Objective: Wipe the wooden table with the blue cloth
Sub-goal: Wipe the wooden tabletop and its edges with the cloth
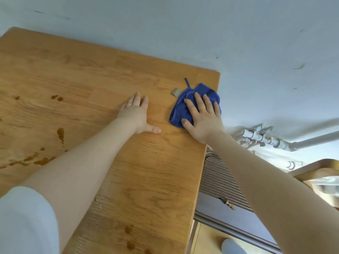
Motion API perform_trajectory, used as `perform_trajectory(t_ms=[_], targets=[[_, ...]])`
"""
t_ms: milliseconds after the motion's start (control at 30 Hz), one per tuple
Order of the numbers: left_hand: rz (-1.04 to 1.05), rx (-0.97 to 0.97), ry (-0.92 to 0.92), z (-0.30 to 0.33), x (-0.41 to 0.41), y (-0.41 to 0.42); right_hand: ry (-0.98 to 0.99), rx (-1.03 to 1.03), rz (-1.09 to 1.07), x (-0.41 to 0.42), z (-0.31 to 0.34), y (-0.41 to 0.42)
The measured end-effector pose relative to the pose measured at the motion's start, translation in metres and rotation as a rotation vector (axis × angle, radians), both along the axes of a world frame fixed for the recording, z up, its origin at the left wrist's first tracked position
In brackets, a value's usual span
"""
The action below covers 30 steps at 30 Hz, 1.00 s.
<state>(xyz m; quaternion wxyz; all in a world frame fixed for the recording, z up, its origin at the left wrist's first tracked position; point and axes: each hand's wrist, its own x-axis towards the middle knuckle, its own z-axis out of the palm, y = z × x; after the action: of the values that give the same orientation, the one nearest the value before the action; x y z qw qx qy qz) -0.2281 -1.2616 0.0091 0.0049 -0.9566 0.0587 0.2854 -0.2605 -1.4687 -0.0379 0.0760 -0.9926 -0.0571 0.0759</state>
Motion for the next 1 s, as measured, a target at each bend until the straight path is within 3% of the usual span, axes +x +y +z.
perform_trajectory(t_ms=[133,233,467,600,733,833,1000], targets=[[0.006,-0.027,-0.064,0.003,-0.001,-0.002,-0.035,0.043,0.162,-0.065,0.001,0.013],[0.016,-0.034,-0.089,0.0,-0.004,-0.002,-0.042,0.072,0.214,-0.07,-0.002,0.011],[0.1,-0.28,-0.237,-0.007,-0.032,0.019,-0.007,-0.016,-0.081,-0.017,-0.002,0.015],[0.147,-0.208,-0.08,0.005,-0.037,0.047,0.001,-0.066,-0.055,-0.047,0.003,0.029],[0.051,-0.078,-0.026,0.006,-0.037,0.067,0.045,-0.062,0.044,-0.073,0.003,0.053],[-0.057,-0.015,0.019,0.0,-0.036,0.073,0.029,-0.023,0.06,-0.057,0.002,0.051],[-0.047,-0.036,0.065,-0.003,-0.032,0.077,0.019,0.017,-0.08,-0.003,0.001,0.064]])
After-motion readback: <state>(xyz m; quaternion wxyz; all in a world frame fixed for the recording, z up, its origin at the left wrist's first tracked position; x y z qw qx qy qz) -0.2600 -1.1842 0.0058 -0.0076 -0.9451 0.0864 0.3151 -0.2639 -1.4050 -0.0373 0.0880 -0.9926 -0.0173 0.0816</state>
